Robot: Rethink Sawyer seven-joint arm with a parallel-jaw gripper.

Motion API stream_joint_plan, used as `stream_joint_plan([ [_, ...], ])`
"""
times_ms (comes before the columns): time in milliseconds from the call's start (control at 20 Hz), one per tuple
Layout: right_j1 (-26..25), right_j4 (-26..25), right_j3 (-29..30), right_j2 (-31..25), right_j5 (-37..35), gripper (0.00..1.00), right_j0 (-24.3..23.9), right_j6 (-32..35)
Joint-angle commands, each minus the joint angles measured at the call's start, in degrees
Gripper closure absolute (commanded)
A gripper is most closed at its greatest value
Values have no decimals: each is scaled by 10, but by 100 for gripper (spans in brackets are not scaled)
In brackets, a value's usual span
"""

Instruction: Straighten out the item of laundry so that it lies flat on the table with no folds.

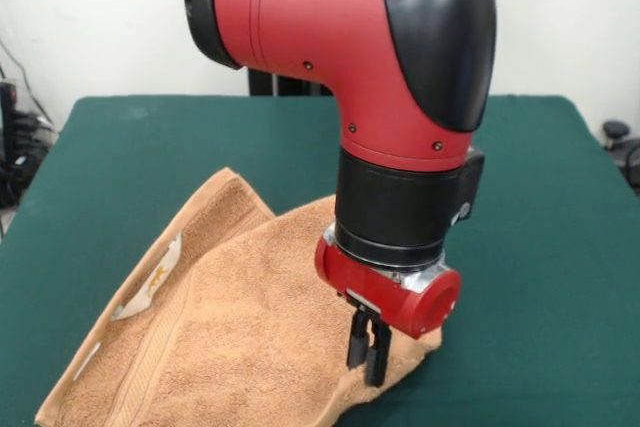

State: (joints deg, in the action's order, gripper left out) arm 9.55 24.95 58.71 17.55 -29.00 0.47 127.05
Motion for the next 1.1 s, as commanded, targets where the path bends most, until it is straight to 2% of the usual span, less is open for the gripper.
stream_joint_plan([
  [50,3,-6,-9,-4,-97,100,-1,93],
  [400,-5,5,-8,-1,-109,100,3,124],
  [600,-46,13,-69,16,-123,100,5,152],
  [850,-106,34,-173,47,-153,100,-3,196],
  [1100,-143,56,-235,75,-167,100,-4,233],
])
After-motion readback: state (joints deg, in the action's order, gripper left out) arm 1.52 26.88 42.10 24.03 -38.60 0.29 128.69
